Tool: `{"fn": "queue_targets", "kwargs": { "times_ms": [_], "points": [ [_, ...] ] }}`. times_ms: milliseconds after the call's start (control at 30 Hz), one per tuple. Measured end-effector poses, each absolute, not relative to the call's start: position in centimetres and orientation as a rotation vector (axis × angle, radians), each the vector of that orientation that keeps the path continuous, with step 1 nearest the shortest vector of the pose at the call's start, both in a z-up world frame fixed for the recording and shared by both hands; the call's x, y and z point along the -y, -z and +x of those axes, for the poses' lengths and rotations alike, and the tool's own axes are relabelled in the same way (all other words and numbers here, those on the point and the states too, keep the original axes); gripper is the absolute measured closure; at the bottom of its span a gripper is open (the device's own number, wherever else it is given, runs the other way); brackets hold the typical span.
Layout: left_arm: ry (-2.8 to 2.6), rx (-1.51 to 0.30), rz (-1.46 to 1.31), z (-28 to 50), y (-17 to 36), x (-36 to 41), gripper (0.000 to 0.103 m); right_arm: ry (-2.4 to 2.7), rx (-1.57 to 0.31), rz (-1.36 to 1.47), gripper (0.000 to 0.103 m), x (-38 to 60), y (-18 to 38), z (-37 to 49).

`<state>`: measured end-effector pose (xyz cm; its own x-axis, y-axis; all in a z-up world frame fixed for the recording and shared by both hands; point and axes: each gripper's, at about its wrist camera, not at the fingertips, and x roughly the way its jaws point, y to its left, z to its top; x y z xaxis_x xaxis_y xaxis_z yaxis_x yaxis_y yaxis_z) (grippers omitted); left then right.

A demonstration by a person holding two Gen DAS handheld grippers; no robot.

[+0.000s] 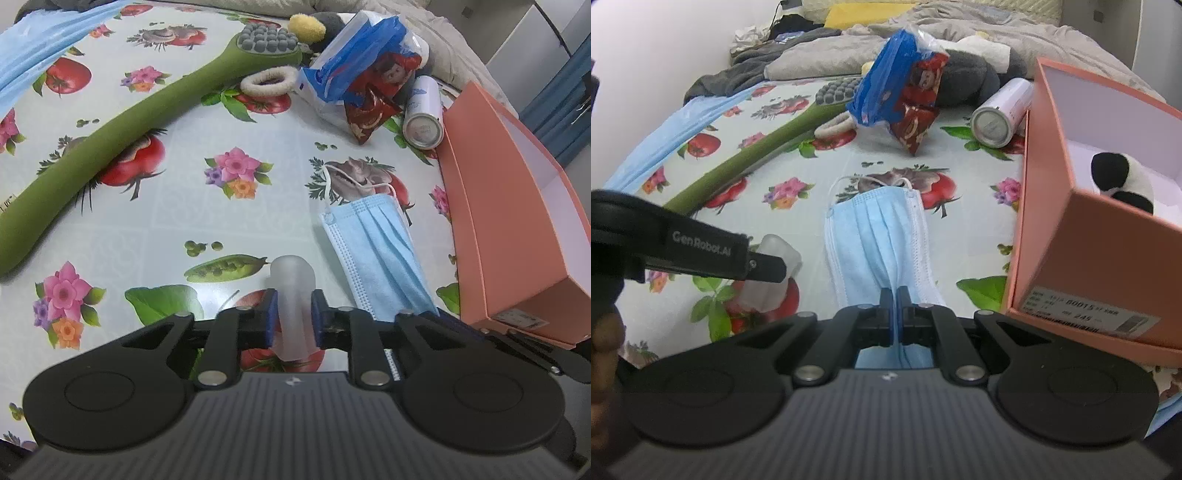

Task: Organize soft objects
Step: 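Carry the clear cup with the left gripper while the right carries the mask over the box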

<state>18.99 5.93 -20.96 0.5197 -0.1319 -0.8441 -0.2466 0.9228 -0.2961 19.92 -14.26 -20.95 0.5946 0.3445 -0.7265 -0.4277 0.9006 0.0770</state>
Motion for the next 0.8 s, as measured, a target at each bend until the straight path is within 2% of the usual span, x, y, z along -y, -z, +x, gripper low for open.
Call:
{"fn": "queue_targets", "kwargs": {
  "times_ms": [67,267,567,800],
  "points": [
    [-0.071,-1.022,-0.405,18.9,20.8,-5.9,0.088,-0.442,-0.810,-0.118,0.098,14.3,20.7,19.9],
    [-0.060,-1.007,-0.403,18.6,20.4,-5.8,0.091,-0.435,-0.795,-0.116,0.098,14.7,19.8,19.5],
    [-0.026,-0.952,-0.388,18.3,17.4,-5.3,0.092,-0.416,-0.732,-0.081,0.098,15.6,16.7,19.1],
    [0.010,-0.877,-0.363,17.5,13.1,-4.6,0.092,-0.414,-0.657,-0.041,0.098,16.7,12.9,18.4]
  ]
}}
